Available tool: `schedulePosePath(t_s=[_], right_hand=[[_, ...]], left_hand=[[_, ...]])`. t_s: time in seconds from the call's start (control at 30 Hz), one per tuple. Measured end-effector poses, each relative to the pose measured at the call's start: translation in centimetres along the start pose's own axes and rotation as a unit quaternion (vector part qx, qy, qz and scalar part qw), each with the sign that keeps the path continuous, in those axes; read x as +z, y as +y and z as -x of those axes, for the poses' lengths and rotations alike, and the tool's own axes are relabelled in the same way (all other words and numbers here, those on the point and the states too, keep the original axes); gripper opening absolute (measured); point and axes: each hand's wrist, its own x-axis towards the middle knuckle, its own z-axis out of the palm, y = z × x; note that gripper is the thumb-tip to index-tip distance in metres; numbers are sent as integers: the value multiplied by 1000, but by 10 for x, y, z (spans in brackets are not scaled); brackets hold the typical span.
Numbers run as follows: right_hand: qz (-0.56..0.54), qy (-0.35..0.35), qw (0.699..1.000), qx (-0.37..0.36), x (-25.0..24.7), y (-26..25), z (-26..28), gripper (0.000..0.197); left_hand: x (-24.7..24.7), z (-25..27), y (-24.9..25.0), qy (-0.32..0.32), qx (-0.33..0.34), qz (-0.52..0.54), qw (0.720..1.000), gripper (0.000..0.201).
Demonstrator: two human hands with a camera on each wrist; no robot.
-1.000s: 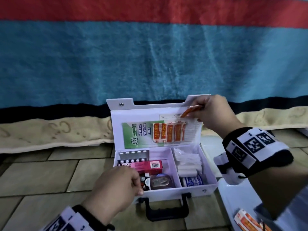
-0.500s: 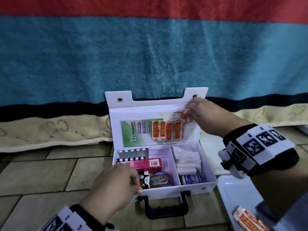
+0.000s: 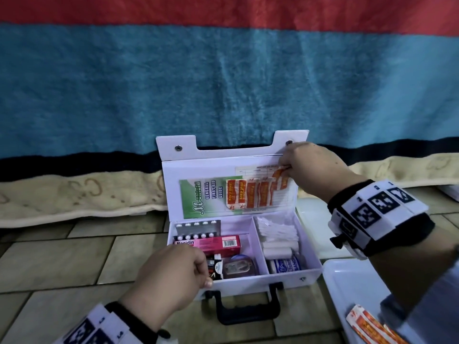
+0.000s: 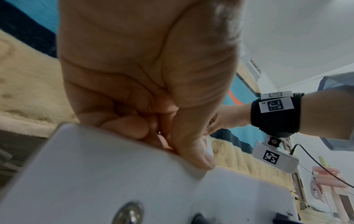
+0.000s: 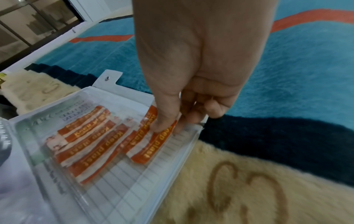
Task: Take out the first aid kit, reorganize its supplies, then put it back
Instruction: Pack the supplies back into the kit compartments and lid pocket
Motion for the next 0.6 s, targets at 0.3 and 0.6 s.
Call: schedulePosePath(t_s=[0.3, 0.6], right_hand=[[-1, 38, 999, -17, -3, -8, 3, 13], [38, 36, 998, -16, -6, -13, -1, 18]], left_hand=[[2, -4, -4, -9, 13, 8, 1000, 21], [1, -3, -2, -14, 7, 3, 1000, 22]])
